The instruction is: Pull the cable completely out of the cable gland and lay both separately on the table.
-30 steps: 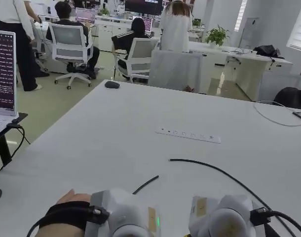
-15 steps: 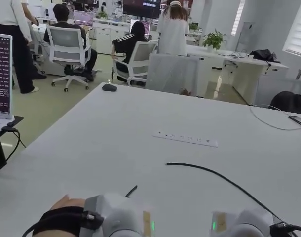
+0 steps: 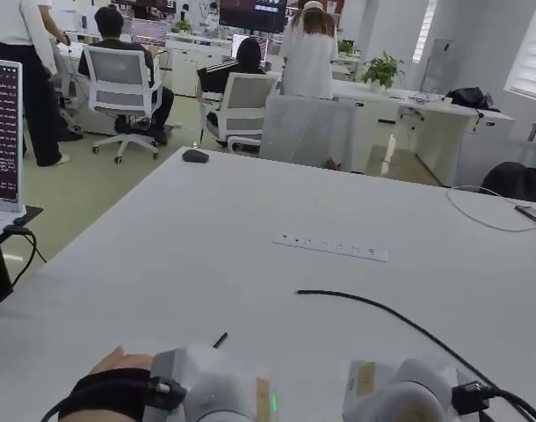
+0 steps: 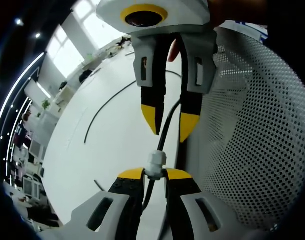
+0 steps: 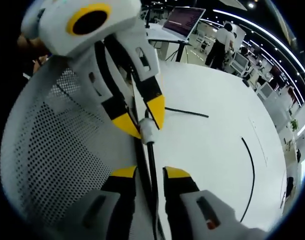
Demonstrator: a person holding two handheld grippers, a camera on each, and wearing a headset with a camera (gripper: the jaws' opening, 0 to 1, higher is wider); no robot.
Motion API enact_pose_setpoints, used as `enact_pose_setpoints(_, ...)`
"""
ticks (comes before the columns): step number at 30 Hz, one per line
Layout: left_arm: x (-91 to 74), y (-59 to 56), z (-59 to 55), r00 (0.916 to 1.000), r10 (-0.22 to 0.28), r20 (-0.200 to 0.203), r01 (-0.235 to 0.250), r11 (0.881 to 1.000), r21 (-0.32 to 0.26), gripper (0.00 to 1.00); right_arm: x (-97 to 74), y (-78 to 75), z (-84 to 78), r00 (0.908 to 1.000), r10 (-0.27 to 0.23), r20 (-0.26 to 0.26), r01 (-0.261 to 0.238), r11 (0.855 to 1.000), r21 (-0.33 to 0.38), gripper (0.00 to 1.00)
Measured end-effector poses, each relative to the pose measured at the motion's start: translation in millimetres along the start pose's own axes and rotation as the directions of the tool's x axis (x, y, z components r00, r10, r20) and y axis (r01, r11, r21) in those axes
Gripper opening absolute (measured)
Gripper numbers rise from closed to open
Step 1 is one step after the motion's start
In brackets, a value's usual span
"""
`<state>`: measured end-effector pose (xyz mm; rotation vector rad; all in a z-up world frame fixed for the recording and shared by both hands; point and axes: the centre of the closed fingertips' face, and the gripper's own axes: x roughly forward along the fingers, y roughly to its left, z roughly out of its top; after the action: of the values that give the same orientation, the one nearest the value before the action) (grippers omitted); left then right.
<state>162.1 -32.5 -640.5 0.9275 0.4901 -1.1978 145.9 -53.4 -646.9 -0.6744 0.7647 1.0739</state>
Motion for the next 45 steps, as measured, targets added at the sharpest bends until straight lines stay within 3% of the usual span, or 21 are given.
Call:
enact_pose_setpoints(5, 0.2, -0.7, -0.3, 1.0000, -0.001, -0.001, 0.001, 1.000, 0.003, 0.16, 4.4, -1.1, 3.2, 0.9999, -0.007, -0.009, 0.007, 0.999, -0.036, 0.05)
enact_pose_setpoints(11, 0.0, 0.2, 0.7, 1.0000, 0.001, 0.006, -0.001, 1.000, 0.001, 0.16, 1.4, -2.5, -2.1, 0.9999, -0.008, -0.010, 0.008, 1.000, -0.023, 0.04)
enact_pose_setpoints(23, 0.2, 0.2, 0.5, 1.0000, 0.001, 0.003, -0.001, 1.000, 0.000, 0.16, -7.0, -7.4, -46.8, 0.9925, -0.017, -0.121, 0.017, 1.000, 0.001, 0.04)
enact_pose_setpoints(27, 0.3, 0.1, 0.2, 1.0000, 0.000, 0.003, 0.000, 1.000, -0.002, 0.16, -9.1, -11.7, -70.0, 0.9803, -0.027, -0.196, 0.028, 1.000, 0.003, 0.04)
enact_pose_setpoints(30, 0.3, 0.3, 0.6, 1.0000, 0.001, 0.005, -0.001, 1.000, -0.001, 0.16, -10.0, -11.7, -74.7, 0.9750, -0.027, -0.221, 0.029, 1.000, 0.007, 0.04)
enact_pose_setpoints(32, 0.2, 0.4, 0.1, 1.0000, 0.002, 0.002, -0.002, 1.000, 0.002, 0.16, -9.0, -10.6, -71.7, 0.9745, -0.028, -0.223, 0.030, 1.000, 0.007, 0.05)
enact_pose_setpoints(35, 0.3, 0.3, -0.5, 1.0000, 0.002, 0.000, -0.002, 1.000, 0.001, 0.16, -4.9, -5.4, -61.9, 0.9808, -0.011, -0.195, 0.014, 1.000, 0.015, 0.12)
enact_pose_setpoints(38, 0.2, -0.2, -0.1, 1.0000, 0.000, -0.001, 0.000, 1.000, 0.003, 0.16, -2.1, -4.3, -44.3, 0.9900, -0.021, -0.140, 0.022, 1.000, 0.011, 0.17)
enact_pose_setpoints(40, 0.4, -0.3, -0.2, 1.0000, 0.001, -0.001, -0.001, 1.000, 0.005, 0.16, 0.9, -4.6, -24.7, 0.9969, -0.038, -0.068, 0.039, 0.999, 0.005, 0.21)
enact_pose_setpoints(42, 0.4, -0.2, 0.1, 1.0000, 0.001, 0.000, -0.001, 1.000, 0.004, 0.16, 3.8, 1.5, -8.9, 0.9997, -0.018, -0.018, 0.018, 1.000, -0.012, 0.20)
enact_pose_setpoints(45, 0.2, -0.2, 0.2, 1.0000, 0.001, 0.000, -0.001, 1.000, 0.004, 0.16, 5.7, 1.3, 0.9, 0.9995, -0.030, 0.006, 0.030, 0.999, -0.013, 0.17)
